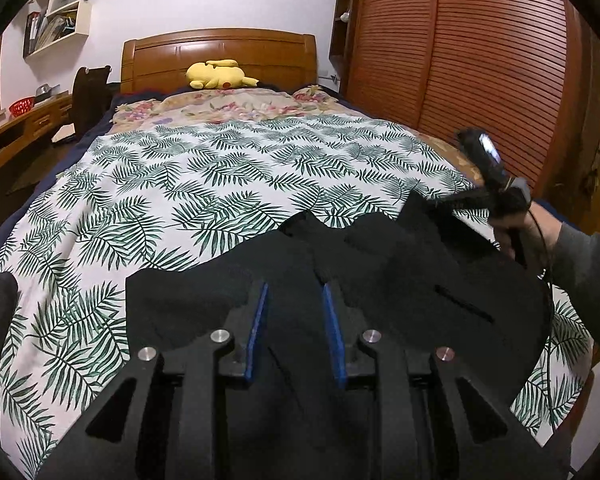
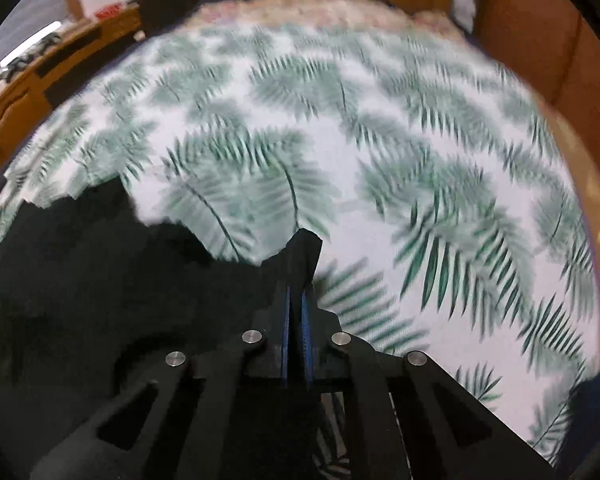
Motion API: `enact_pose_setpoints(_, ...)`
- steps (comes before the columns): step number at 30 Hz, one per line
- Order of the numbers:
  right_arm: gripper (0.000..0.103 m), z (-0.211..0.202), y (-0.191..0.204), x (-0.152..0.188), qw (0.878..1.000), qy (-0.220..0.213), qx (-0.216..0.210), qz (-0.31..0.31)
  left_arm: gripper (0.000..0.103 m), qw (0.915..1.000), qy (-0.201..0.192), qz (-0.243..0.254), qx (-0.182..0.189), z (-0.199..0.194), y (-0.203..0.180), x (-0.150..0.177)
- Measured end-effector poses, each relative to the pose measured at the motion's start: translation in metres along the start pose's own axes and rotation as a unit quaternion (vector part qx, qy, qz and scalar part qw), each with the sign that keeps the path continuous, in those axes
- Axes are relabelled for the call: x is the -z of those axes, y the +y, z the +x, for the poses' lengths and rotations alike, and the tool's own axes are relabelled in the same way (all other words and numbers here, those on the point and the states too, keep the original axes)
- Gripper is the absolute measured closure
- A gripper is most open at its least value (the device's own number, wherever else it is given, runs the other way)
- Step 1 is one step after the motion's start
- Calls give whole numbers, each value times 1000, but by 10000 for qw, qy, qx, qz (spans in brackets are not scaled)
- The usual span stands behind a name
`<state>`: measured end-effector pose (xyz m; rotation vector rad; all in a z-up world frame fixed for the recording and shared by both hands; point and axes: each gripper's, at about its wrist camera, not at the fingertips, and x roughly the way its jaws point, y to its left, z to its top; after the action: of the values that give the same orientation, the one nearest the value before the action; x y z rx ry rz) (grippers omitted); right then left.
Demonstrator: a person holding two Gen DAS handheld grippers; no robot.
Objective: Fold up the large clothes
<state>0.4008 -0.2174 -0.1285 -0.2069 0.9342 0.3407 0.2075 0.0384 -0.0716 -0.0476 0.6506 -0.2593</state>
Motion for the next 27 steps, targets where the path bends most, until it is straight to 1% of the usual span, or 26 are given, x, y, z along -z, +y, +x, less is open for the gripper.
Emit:
enact_pose_setpoints(2,101,-14,2,-8,9993,-343,129,-42,77,10000,4,4,8,1,-1,0)
enact_pose_setpoints(4,101,-32,1,-17,9964,-766,349,-56,77,10000,5,20,15,1,-2,0)
enact_pose_setpoints(5,101,-36,1,-21,9951,-884,434,-62,77,10000,1,35,28,0,-2,0)
enact_pose_setpoints(7,101,-47,0,-28,9893,-1199,826,-72,77,10000,0,44,19,0,-3,0)
enact_pose_setpoints(8,101,-49,-2,-31,9871,-1290,947,-32,77,10000,-5,44,20,-1,-2,0)
enact_pose_setpoints(10,101,-47,-8,-38,9845,-1254,1223,96,77,10000,-1,37,19,-1,-2,1)
enact_pose_setpoints(12,101,-32,-15,-43,9839,-881,1545,183,77,10000,6,44,29,-1,-3,1)
enact_pose_setpoints(13,101,-28,-19,-41,9842,-752,1593,180,77,10000,11,53,35,-1,-3,1)
enact_pose_setpoints(15,93,-18,-21,-39,9865,-375,1580,201,77,10000,35,60,47,0,-3,2)
enact_pose_setpoints(16,83,-18,-20,-36,9858,-354,1628,195,77,10000,38,62,54,0,-3,2)
enact_pose_setpoints(17,65,-21,-18,-33,9855,-382,1643,158,77,10000,39,65,57,0,-3,2)
enact_pose_setpoints(18,56,-27,-13,-29,9866,-451,1569,86,77,9999,43,69,58,0,-3,3)
enact_pose_setpoints(19,43,-34,-10,-24,9876,-516,1483,59,77,9999,49,70,62,0,-3,2)
enact_pose_setpoints(20,41,-39,-6,-19,9883,-563,1418,44,77,9999,50,74,72,0,-3,2)
enact_pose_setpoints(23,41,-56,12,1,9932,-560,1014,-128,76,9999,38,101,79,-1,-4,3)
enact_pose_setpoints(27,41,-79,46,39,9951,-554,630,-526,76,9999,54,121,75,-1,-6,5)
